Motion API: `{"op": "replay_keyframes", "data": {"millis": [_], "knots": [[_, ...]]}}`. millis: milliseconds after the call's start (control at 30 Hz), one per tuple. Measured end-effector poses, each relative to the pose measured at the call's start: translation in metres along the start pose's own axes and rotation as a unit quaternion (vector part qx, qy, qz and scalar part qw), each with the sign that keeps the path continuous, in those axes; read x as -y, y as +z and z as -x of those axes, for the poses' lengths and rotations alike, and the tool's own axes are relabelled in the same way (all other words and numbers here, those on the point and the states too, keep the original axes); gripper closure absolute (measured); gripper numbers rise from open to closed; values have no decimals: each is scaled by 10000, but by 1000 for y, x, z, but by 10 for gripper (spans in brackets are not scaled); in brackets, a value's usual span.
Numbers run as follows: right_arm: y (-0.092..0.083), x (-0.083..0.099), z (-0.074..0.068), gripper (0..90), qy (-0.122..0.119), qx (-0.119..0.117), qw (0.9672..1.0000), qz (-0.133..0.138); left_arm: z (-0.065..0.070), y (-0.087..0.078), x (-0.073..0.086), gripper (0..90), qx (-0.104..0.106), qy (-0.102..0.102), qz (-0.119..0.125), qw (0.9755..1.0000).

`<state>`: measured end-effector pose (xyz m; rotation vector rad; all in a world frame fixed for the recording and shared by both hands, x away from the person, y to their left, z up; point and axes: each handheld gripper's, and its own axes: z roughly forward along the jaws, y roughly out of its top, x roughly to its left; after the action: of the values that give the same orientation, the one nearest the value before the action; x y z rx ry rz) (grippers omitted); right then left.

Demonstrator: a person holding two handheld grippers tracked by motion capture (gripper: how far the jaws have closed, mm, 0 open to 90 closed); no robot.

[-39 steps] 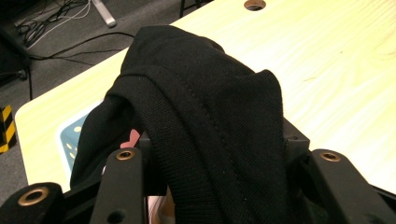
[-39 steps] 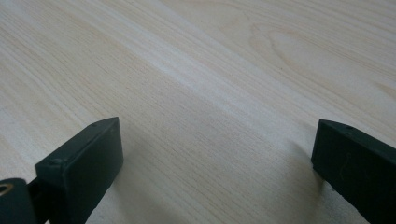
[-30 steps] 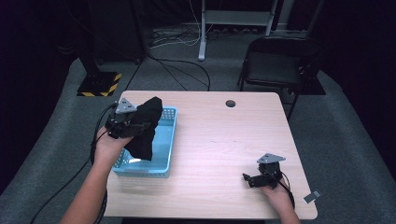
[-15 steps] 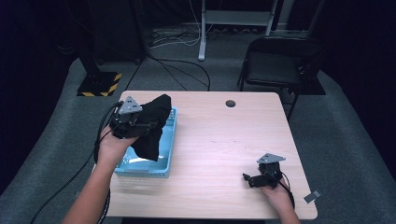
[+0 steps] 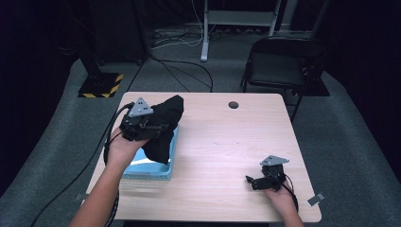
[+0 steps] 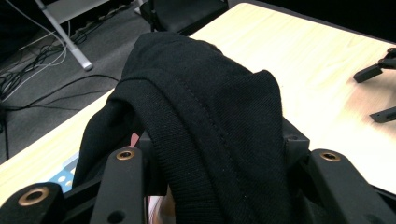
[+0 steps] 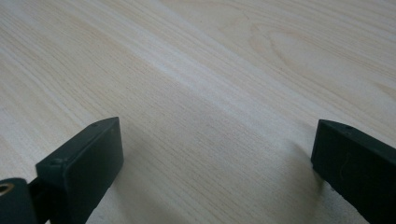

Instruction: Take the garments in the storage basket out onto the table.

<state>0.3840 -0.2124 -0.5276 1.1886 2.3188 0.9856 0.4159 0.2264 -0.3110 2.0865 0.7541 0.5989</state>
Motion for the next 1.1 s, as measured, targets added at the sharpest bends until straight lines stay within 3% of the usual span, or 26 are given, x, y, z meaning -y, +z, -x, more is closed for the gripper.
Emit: {"op": "replay_keyframes", "data": {"millis": [1100], "knots": [[0, 0, 0, 15, 6, -10, 10000, -1, 40, 38, -32, 515, 580, 366, 127, 9976]]}}
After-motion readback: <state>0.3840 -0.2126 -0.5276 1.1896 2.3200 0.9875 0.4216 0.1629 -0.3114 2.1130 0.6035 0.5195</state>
